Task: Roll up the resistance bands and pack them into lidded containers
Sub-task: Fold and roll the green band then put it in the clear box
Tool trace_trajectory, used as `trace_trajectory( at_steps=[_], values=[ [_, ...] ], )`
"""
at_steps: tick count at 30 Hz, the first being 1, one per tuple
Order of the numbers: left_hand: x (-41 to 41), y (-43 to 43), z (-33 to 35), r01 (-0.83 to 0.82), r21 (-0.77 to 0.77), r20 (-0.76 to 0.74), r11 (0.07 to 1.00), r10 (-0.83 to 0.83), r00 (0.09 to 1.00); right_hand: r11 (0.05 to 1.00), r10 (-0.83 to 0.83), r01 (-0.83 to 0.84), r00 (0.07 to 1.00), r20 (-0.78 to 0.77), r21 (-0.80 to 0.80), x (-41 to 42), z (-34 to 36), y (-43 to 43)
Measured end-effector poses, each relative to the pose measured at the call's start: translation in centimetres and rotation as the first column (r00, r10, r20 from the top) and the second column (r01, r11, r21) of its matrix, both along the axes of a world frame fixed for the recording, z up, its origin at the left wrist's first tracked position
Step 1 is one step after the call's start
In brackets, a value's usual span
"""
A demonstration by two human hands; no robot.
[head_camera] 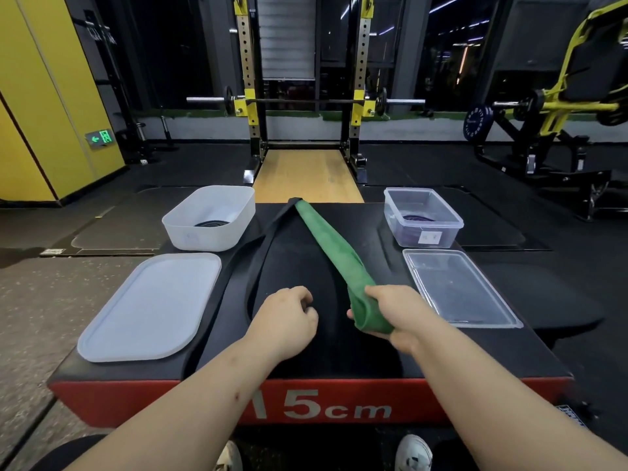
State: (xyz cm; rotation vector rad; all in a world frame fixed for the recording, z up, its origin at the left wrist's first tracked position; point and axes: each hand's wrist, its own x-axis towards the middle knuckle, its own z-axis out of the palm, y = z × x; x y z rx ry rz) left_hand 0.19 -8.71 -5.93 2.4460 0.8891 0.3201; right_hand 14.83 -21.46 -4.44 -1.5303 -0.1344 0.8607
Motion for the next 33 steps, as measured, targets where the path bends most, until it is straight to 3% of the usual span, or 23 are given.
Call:
trace_trajectory(
  at_steps=[4, 9, 14, 18, 22, 25, 27, 29, 33],
  values=[
    [0.8, -0.1, 0.0, -0.019, -0.177, 0.093, 0.984, 0.036, 0.995, 0.963, -0.095, 0.096, 0.995, -0.016, 0.253, 0.9, 2.2, -0.6],
    [2.3, -0.6, -0.1, -0.028, -0.555, 0.251, 0.832, 0.199, 0.947, 0.971, 0.232, -0.231, 0.973, 0.015, -0.053, -1.8, -0.2, -0.8],
    [3.3, 0.5, -0.5, 0.038, -0.642, 0.290, 0.766, 0.196, 0.937, 0.954, 0.301, -0.301, 0.953, -0.026, 0.001, -1.2, -1.1, -0.5],
    [4.6, 1.4, -0.3, -0.012, -0.639, 0.272, 0.769, 0.240, 0.932, 0.910, 0.410, -0.408, 0.912, 0.003, -0.072, -0.8, -1.2, 0.0],
    [5.5, 2.5, -0.5, -0.030, -0.635, 0.258, 0.772, 0.248, 0.934, 0.745, 0.642, -0.623, 0.767, 0.001, -0.239, 0.9, 0.2, 0.9],
    [5.4, 3.2, -1.1, -0.006, -0.642, 0.238, 0.767, 0.207, 0.949, 0.634, 0.712, -0.528, 0.684, 0.160, -0.564, 3.5, 1.5, 3.5],
    [5.5, 3.8, -1.4, 0.008, -0.625, 0.216, 0.780, 0.163, 0.963, 0.686, 0.669, -0.295, 0.615, 0.417, -0.665, 5.5, 1.6, 6.0],
    [5.8, 4.3, -1.3, 0.024, -0.580, 0.179, 0.814, 0.099, 0.979, 0.770, 0.609, -0.142, 0.453, 0.651, -0.622, 6.9, 1.1, 8.4],
    [6.5, 4.9, -0.1, 0.089, -0.410, 0.041, 0.908, -0.079, 0.996, 0.755, 0.656, -0.238, 0.278, 0.702, -0.611, 8.1, -0.4, 12.3]
  ],
)
